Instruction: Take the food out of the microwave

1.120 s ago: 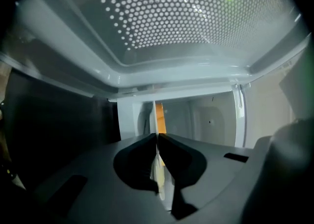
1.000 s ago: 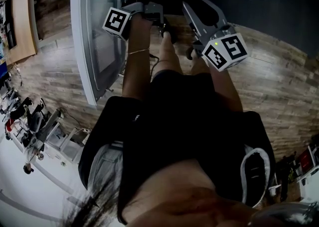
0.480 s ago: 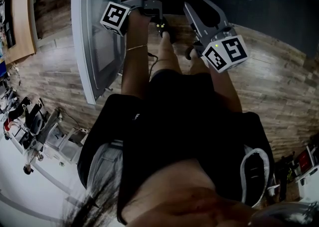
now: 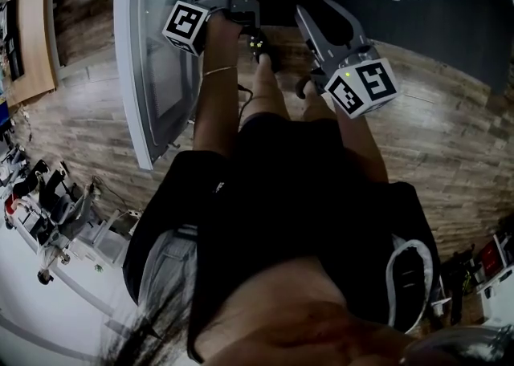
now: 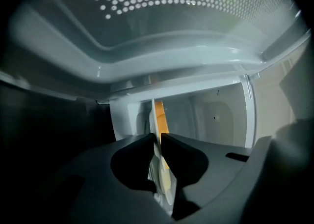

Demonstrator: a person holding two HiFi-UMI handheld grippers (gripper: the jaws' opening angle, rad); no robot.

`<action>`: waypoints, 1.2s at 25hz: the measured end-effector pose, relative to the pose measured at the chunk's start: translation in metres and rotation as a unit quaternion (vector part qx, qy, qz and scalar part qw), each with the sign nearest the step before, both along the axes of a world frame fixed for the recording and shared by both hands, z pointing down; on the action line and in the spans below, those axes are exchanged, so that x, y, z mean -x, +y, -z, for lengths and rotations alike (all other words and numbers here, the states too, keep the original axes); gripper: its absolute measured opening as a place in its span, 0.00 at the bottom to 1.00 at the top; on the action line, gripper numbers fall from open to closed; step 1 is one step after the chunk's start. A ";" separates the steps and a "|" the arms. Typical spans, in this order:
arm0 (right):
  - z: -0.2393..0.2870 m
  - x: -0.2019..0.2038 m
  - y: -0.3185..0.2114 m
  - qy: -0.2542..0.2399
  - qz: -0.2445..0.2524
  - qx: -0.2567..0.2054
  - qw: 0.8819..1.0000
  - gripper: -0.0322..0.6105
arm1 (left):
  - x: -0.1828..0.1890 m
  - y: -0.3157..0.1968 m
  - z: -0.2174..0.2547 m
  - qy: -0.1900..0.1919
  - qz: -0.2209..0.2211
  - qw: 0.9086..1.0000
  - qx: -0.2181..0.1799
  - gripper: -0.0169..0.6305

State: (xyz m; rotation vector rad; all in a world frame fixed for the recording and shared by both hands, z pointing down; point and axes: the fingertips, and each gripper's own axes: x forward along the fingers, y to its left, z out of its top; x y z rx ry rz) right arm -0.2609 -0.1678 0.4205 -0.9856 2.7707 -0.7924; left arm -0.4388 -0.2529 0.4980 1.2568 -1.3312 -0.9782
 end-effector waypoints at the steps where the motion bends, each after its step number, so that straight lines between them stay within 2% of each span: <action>1: -0.001 -0.001 0.000 0.004 -0.001 0.003 1.000 0.18 | 0.000 0.000 0.000 0.000 0.001 1.000 0.001 0.10; 6: 0.001 -0.003 0.000 0.000 0.002 -0.005 1.000 0.18 | 0.001 0.003 -0.002 0.040 0.025 0.999 -0.005 0.06; 11: 0.011 -0.003 -0.001 -0.010 0.001 -0.019 1.000 0.18 | -0.006 0.010 -0.001 0.029 0.011 1.000 0.003 0.04; 15: 0.010 -0.005 0.000 -0.017 -0.002 -0.014 1.000 0.18 | -0.013 0.017 0.000 0.045 0.006 0.999 0.004 0.04; 27: 0.017 -0.006 0.003 -0.040 -0.007 -0.004 0.999 0.18 | -0.026 0.042 0.017 0.050 -0.024 0.998 -0.002 0.04; 30: 0.019 -0.010 0.002 -0.032 -0.014 -0.010 0.999 0.13 | -0.030 0.049 0.026 0.048 -0.037 0.998 -0.011 0.04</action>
